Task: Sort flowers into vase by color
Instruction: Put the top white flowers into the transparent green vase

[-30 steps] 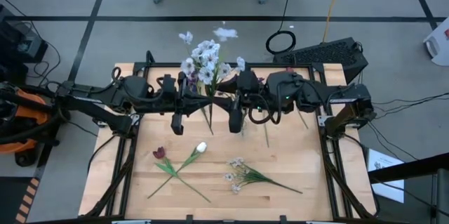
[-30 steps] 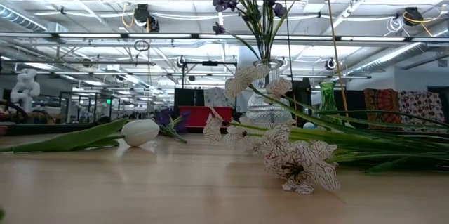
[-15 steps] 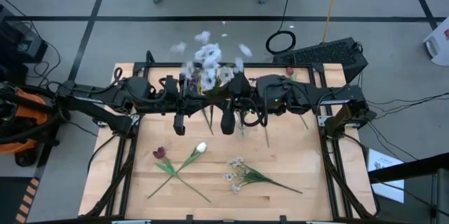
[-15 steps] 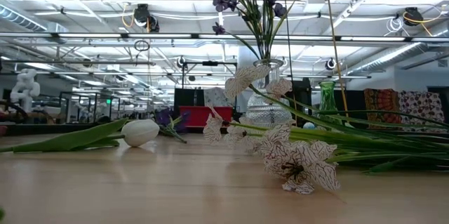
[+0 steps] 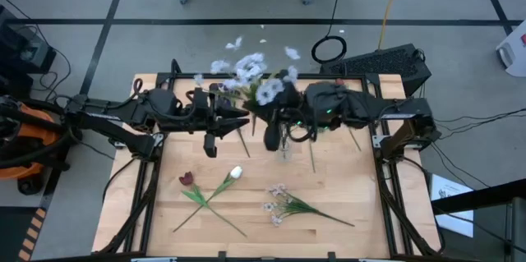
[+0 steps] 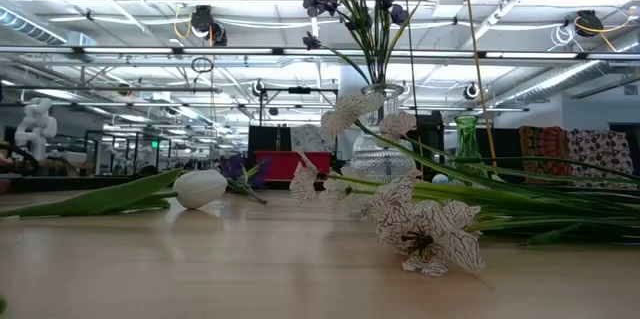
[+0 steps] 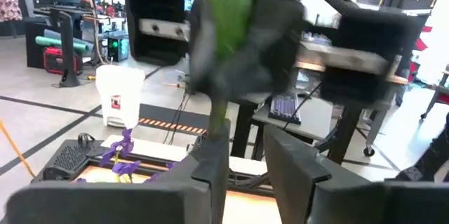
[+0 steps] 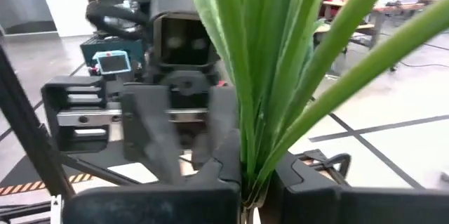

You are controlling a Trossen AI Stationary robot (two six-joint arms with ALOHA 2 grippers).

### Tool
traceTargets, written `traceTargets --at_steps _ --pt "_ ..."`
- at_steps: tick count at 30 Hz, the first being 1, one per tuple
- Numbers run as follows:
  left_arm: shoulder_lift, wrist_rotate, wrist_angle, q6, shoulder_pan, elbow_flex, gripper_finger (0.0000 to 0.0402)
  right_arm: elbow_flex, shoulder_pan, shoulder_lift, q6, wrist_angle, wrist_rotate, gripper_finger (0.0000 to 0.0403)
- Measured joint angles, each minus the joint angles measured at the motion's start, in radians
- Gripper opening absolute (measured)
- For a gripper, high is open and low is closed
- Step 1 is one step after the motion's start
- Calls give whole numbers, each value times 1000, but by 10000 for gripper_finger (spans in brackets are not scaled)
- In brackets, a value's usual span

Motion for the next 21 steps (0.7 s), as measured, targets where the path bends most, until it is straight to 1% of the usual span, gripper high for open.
traceTargets --at_steps 2,7,11,13,16,19,21 --pt "-17 -15 -10 -2 0 0 101 0 -1 -37 0 -22 24 5" --pt "-77 -31 -40 29 3 0 100 0 0 -143 -6 -112 133 5" --pt "-146 -100 -116 24 1 0 100 0 -1 -245 20 -232 219 5" --pt "-180 -127 -180 21 2 0 100 1 0 -297 54 -316 258 5" --pt "-219 -131 -248 16 2 0 100 1 1 -363 126 -441 310 5" --pt "-260 -130 -259 25 0 -29 100 -14 2 -416 209 -569 384 5" --pt "-291 -131 -253 24 0 -66 100 -60 2 -451 265 -624 422 5"
